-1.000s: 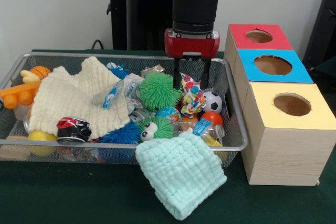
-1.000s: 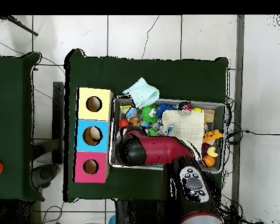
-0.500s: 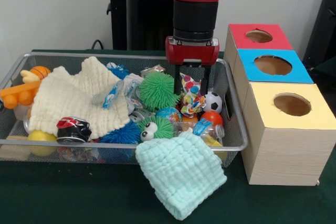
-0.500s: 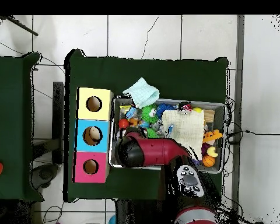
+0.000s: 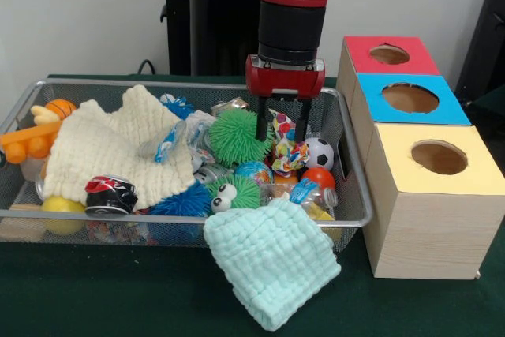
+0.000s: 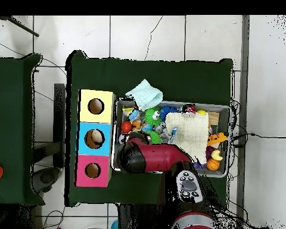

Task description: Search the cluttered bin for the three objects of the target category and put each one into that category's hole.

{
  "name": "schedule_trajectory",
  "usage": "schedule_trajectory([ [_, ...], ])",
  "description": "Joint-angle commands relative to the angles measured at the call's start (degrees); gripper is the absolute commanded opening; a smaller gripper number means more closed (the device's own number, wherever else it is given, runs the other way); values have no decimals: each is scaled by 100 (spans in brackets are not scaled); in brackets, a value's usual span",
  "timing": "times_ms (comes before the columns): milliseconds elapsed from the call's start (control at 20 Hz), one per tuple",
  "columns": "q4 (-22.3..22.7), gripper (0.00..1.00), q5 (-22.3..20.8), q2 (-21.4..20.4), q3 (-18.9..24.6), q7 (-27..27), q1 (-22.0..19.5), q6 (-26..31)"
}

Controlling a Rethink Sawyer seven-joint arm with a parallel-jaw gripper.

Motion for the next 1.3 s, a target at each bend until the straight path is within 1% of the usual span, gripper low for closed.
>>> schedule_trajectory([
  [50,-159,100,-124,218,-24,693,-30,-283],
  [150,-150,100,-140,215,14,664,-60,-298],
  [200,-155,0,-132,219,10,670,-64,-329],
  [850,-147,0,-163,253,-51,678,-20,-473],
  [1000,-154,0,-130,258,-26,649,-34,-366],
  [1300,-141,0,-134,262,-5,643,-52,-392],
])
